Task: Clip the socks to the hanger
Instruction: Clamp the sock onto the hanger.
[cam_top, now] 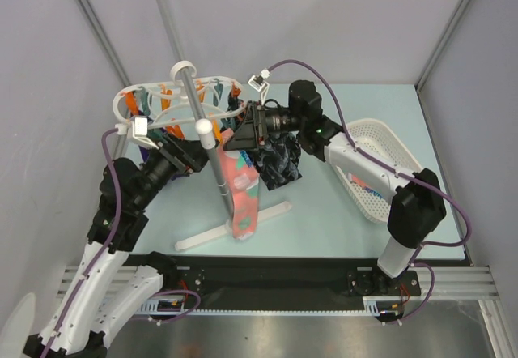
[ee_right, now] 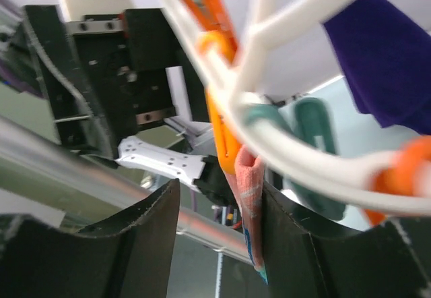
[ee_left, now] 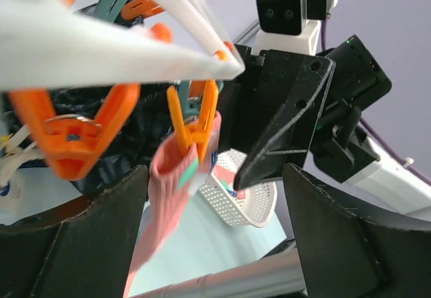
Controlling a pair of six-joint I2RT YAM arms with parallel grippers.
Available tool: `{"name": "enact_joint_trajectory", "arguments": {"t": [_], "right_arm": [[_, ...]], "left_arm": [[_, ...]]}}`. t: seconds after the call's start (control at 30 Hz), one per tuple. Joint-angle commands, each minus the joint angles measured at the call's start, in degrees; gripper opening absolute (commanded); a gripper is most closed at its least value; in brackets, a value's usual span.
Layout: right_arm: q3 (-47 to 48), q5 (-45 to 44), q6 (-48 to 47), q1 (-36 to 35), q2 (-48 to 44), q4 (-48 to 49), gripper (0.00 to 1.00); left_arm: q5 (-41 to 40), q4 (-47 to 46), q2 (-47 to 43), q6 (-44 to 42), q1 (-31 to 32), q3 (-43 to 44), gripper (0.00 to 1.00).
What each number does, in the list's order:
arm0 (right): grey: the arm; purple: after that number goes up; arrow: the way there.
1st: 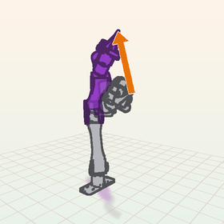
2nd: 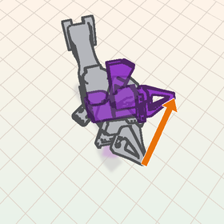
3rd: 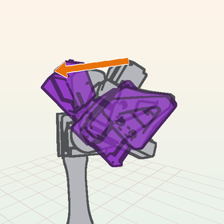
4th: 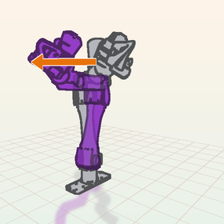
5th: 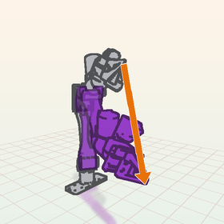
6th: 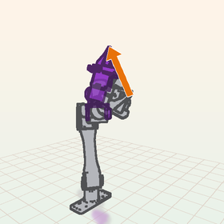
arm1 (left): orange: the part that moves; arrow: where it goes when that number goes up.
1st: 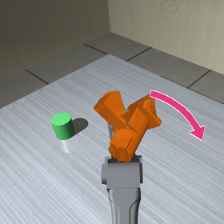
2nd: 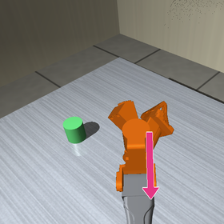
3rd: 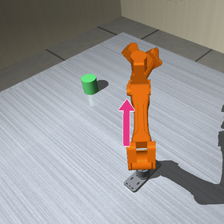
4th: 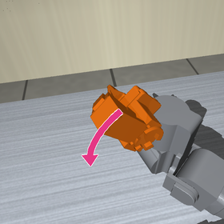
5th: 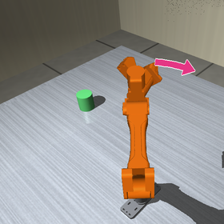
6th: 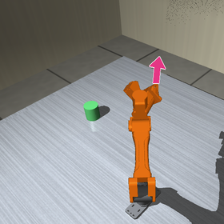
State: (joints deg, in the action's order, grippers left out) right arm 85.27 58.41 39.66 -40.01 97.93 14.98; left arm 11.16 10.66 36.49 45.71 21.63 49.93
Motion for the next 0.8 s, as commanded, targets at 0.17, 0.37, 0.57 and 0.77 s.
{"name": "enact_joint_trajectory", "arguments": {"t": [0.17,0.37,0.57,0.77], "right_arm": [[2.79,-12.96,-14.78,-0.16,-2.83,-21.54,0.56],[2.35,-27.19,-21.89,-1.38,-7.57,-35.25,0.57],[-4.67,-37.49,-18.4,-3.32,-15.38,-34.69,0.59],[-14.24,-40.74,-12.86,-8.67,-19.88,-25.11,0.58]], "left_arm": [[-7.28,13.32,-6.33,-5.37,0.17,0.78,0.79],[-15.62,21.76,-10.82,-10.81,0.17,3.59,0.7],[-24.34,27.31,-12.23,-18.2,0.17,8.95,0.71],[-24.26,29.42,-9.17,-20.84,0.17,13.43,0.7]]}}
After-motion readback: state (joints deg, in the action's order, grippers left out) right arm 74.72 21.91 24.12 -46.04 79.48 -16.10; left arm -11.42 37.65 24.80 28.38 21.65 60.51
